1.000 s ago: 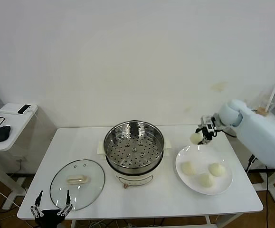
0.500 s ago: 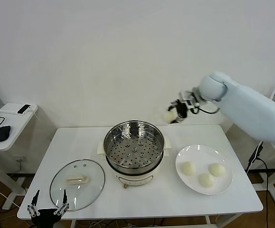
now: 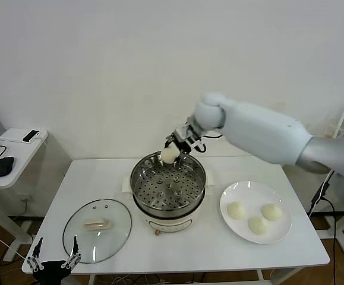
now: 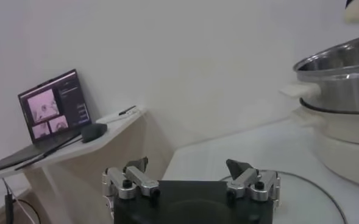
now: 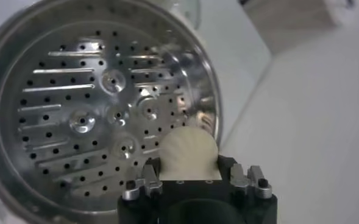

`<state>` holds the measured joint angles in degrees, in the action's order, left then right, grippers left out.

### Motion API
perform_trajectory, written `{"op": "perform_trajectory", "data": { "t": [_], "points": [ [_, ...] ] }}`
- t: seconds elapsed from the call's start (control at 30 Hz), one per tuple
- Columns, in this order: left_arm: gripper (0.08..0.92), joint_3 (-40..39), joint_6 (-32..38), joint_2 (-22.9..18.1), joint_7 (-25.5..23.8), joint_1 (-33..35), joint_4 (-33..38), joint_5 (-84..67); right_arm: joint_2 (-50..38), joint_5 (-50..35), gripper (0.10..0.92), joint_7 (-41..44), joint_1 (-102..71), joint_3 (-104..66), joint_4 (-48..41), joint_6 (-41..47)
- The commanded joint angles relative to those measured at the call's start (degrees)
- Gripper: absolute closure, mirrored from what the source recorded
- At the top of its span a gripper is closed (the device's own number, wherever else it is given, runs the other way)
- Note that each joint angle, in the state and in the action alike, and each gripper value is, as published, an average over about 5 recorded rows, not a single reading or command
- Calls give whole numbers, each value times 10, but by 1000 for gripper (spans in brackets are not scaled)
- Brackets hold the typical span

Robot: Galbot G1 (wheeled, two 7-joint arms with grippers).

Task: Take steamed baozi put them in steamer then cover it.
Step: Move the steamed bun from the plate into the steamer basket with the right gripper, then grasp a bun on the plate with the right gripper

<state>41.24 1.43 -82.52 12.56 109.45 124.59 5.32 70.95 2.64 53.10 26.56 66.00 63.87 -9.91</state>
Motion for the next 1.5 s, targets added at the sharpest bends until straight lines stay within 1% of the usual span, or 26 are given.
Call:
{"op": "perform_trajectory", "data": {
  "t": [0.03,0.2,0.5,0.73,0.83,1.0,1.07,1.17,1.33,1.5],
  "points": [
    [177,2,0,-1,0,0,0,0,41,86,440,-21,-1,47,-35,-90],
    [177,1,0,-5,0,1,2,1,46,141,439,-42,-21,40,-61,-131],
    [177,-1,1,-6,1,1,2,1,65,186,433,-71,-44,24,-98,-159],
    [177,0,0,-6,2,-1,2,1,77,191,423,-74,-50,23,-108,-164],
    [177,0,0,-5,2,-1,2,0,80,192,376,-73,-51,24,-112,-167],
    [177,0,0,-6,2,-2,4,0,76,192,245,-72,-50,24,-114,-169],
    [177,0,0,-6,2,-1,6,0,70,180,219,-67,-45,23,-108,-162],
    [177,0,0,-6,2,0,9,0,50,122,205,-40,-25,19,-73,-119],
    [177,-1,0,-4,2,2,12,-1,-22,-10,202,35,38,11,55,28],
    [177,1,-3,5,0,0,18,-6,-113,-73,203,72,82,-2,148,141]
  ]
}}
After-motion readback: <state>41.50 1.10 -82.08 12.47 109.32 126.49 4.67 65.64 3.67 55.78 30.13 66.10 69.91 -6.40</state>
